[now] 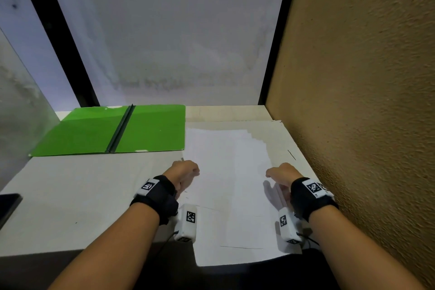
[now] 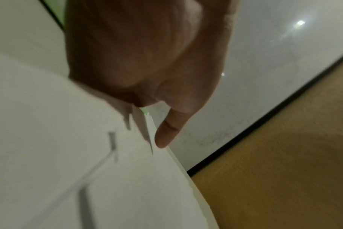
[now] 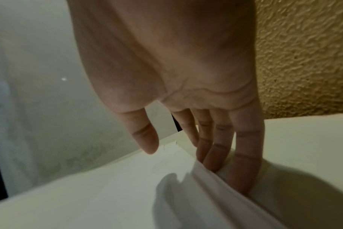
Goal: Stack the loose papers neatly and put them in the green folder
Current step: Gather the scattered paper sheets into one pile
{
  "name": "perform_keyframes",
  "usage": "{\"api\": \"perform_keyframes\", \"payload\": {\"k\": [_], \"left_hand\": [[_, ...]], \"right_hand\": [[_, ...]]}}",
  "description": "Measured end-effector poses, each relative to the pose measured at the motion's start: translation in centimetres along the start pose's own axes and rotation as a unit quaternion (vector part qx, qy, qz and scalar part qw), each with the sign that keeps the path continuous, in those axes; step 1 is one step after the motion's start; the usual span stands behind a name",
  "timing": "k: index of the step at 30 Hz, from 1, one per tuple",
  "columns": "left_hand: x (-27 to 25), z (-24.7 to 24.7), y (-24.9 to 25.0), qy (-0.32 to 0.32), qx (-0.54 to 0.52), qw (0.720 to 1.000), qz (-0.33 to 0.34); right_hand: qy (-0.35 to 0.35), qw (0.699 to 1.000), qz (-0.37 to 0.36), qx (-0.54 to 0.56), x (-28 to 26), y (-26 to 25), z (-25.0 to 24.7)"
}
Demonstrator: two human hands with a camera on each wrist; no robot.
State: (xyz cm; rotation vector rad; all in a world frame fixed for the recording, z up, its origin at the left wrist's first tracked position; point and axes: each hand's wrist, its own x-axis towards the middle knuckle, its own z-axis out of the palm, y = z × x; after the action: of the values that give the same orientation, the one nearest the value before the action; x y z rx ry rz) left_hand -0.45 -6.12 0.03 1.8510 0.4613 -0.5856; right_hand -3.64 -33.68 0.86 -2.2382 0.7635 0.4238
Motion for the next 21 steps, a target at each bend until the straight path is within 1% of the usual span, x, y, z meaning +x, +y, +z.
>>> {"api": "perform_keyframes", "payload": {"k": [2, 5, 8, 11, 12, 14, 17, 18, 21], "left_hand": [[-0.6, 0.3, 0.3, -0.037, -0.029, 0.999, -0.012], [-1.5, 0.8, 0.0, -0.021, -0.075, 0.997, -0.003], [-1.0, 0.7, 0.0, -0.009, -0.025, 0.999, 0.031], [-1.3, -0.1, 0.4, 0.017, 0.04, 0.996, 0.078], [-1.6, -0.3, 0.6, 0.013, 0.044, 0.994, 0.097], [-1.4, -0.8, 0.5, 0.027, 0.048, 0.989, 0.141], [-0.3, -1.8, 0.1, 0.037, 0.044, 0.979, 0.195], [-0.4, -2.1, 0.1, 0.032, 0.034, 0.978, 0.205], [-2.1, -2.7, 0.5, -0.015, -0.092, 0.969, 0.231]], "right_hand": [[-0.016, 1.0, -0.004, 0.023, 0.1, -0.1, 0.3], [-0.032, 0.998, -0.008, 0.054, 0.3, -0.1, 0.3], [-0.024, 0.996, -0.004, 0.082, 0.6, 0.3, 0.1], [-0.011, 0.997, -0.005, 0.074, 0.1, 0.4, 0.2], [-0.006, 0.998, -0.008, 0.064, -0.1, 0.4, 0.3], [-0.001, 0.998, -0.015, 0.055, -0.2, 0.5, 0.4], [-0.011, 0.997, -0.007, 0.073, -0.1, 0.9, 0.4], [-0.016, 0.996, -0.001, 0.087, -0.1, 1.1, 0.3], [-0.032, 0.987, -0.002, 0.156, -0.3, 1.3, 0.0]]}}
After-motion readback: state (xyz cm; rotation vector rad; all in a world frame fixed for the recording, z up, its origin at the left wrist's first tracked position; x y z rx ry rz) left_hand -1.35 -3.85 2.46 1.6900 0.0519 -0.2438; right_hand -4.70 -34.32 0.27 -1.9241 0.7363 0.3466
